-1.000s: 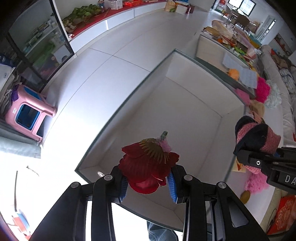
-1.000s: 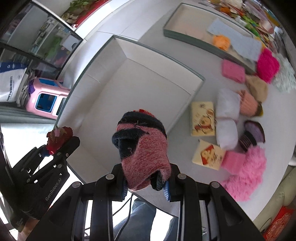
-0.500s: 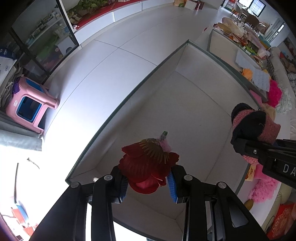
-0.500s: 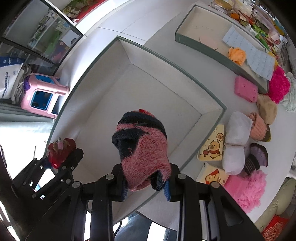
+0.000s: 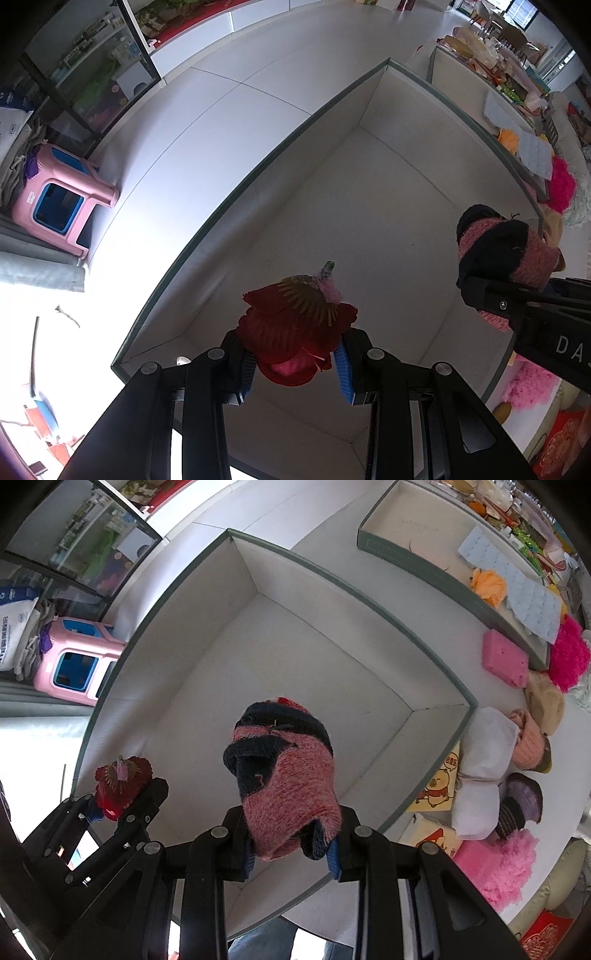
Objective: Organize soft objects
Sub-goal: 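Carry the knit hat and red flower over the white box with both tools, then open both tools to drop the hat and flower into the box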
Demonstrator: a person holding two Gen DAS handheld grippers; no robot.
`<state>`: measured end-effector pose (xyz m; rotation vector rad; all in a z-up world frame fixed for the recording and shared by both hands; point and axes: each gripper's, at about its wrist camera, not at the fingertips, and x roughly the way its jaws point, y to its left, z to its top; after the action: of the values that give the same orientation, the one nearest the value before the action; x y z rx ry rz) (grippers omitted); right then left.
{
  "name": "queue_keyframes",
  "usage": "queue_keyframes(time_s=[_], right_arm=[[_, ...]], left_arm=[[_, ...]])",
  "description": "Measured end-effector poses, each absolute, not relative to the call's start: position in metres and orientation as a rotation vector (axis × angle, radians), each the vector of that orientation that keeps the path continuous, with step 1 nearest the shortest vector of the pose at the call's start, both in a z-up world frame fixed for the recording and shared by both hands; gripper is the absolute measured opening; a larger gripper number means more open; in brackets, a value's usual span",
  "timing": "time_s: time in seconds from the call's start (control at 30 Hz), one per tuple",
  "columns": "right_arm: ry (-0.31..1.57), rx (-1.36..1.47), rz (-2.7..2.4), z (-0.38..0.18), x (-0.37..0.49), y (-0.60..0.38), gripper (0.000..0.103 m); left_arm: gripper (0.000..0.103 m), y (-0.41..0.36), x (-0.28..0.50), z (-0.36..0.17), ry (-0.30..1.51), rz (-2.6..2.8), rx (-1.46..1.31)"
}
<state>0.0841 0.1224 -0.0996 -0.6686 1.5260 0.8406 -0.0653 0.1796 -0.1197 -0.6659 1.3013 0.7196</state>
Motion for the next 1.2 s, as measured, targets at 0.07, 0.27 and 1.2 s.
queue_keyframes(time_s=[0.07, 0.27, 1.2], right_arm=[[1.529, -0.675, 0.838, -0.102, 0.083, 0.124, 0.032], [1.536, -0.685, 0.827, -0.108, 0.082, 0.127, 0.032], [1.476, -0.594, 0.871, -0.076, 0.08, 0.089, 0.103]], left_arm=[[0.036, 0.178, -0.064, -0.121, 1.306, 0.718, -0.66], [0.046, 0.175, -0.065, -0.12, 1.291, 0.708, -0.657], [0.103, 0.151, -0.067, -0.092, 1.292, 0.738, -0.6]])
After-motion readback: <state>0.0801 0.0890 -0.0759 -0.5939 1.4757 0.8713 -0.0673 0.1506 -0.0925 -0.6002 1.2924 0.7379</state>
